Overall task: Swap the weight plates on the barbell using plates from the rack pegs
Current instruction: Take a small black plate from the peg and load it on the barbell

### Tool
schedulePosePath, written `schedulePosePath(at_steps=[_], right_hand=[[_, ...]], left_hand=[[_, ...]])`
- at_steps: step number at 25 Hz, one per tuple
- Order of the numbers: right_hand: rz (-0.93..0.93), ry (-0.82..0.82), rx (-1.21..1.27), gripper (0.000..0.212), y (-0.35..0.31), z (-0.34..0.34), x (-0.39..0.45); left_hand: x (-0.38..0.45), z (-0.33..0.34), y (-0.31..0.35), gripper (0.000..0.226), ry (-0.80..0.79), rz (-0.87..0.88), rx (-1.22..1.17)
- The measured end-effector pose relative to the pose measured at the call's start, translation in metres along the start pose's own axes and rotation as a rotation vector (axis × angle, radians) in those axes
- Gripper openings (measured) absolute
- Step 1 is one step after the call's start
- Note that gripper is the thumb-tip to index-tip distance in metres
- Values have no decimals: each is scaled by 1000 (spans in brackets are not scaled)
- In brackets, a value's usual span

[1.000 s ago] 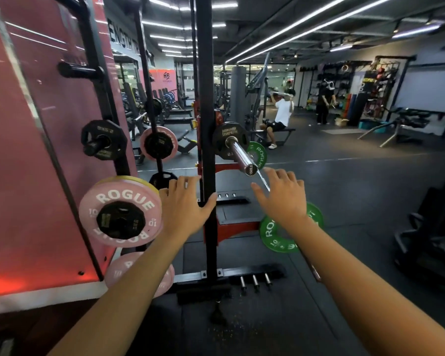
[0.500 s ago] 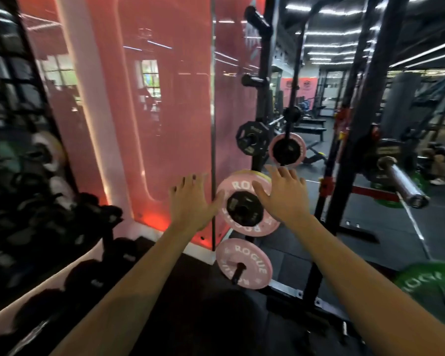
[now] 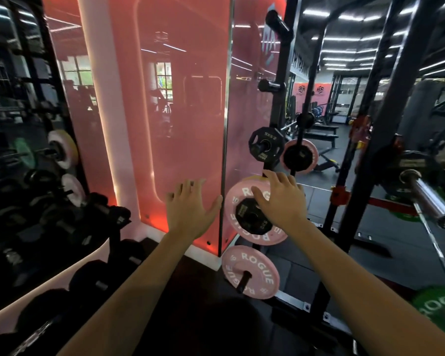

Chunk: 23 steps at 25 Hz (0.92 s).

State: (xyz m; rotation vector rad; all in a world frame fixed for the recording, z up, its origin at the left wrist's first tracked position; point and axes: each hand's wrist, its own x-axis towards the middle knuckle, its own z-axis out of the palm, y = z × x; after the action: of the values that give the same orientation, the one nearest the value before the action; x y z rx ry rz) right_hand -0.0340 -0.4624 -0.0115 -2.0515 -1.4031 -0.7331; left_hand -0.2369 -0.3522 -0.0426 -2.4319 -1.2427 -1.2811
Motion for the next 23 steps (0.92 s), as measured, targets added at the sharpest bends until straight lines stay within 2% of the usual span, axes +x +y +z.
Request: schedulePosePath(at_steps=[6, 17, 23], right_hand=[[29, -25, -47, 54, 43, 44, 32], [76, -12, 26, 53, 130, 137, 164], [115, -40, -8, 53, 175, 201, 212]], left_hand=[[32, 61, 8, 65, -47, 1, -8], [163, 199, 25, 67, -45, 2, -7], [221, 280, 15, 66, -120, -9, -4]])
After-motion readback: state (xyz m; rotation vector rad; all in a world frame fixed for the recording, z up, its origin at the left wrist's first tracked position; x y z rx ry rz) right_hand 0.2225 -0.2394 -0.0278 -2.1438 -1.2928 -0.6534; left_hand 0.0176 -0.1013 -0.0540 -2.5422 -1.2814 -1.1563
